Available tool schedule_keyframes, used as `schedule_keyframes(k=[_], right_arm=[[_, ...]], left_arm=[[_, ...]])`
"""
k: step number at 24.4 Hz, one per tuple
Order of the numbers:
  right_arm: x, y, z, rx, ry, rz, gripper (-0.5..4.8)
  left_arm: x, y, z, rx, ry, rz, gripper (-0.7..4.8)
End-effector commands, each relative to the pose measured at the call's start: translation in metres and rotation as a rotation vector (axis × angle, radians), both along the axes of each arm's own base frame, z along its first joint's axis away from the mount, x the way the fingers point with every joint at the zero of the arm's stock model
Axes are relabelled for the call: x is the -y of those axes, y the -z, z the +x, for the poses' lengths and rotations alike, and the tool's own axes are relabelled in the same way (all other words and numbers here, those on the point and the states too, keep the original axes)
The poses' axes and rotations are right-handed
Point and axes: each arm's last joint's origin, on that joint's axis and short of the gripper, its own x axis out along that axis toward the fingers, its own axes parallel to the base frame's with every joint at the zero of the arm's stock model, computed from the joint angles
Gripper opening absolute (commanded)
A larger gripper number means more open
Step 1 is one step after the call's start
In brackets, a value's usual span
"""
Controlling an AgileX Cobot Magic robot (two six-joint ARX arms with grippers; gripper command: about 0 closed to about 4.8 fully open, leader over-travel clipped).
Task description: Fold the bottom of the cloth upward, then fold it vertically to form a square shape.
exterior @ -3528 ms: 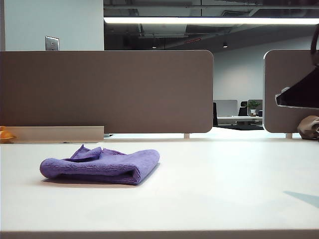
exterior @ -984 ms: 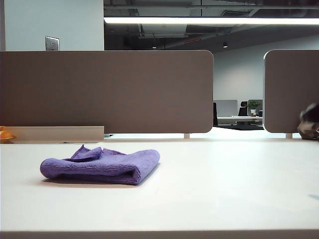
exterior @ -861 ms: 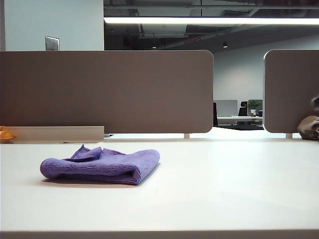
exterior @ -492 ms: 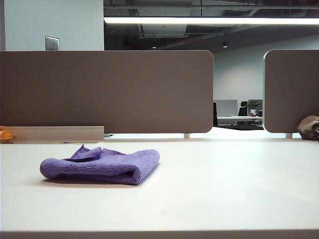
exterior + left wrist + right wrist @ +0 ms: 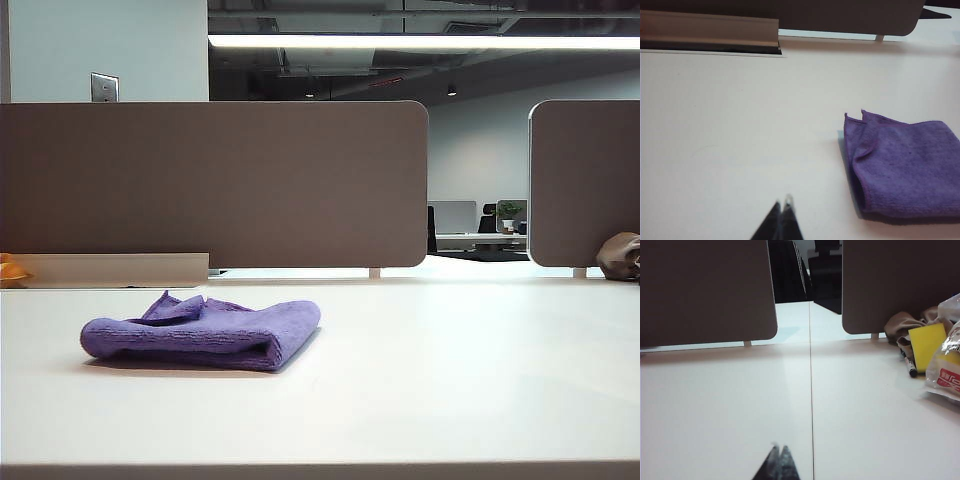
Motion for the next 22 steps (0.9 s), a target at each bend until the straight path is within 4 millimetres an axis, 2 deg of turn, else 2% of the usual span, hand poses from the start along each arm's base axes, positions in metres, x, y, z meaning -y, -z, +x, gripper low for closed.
schedule_keyframes(k=[1, 22], right_arm=[[0.0002, -0.0010, 0.0001, 0.006, 0.002, 0.004, 0.00], [0.0000, 0.0019, 0.0002, -0.024, -0.002, 0.003, 0.00]], left_arm=[[-0.0001, -0.0012, 0.0002, 0.009, -0.001, 0.001, -0.03], [0.0004, -0.0009, 0.0000, 0.007, 0.016, 0.005, -0.02]])
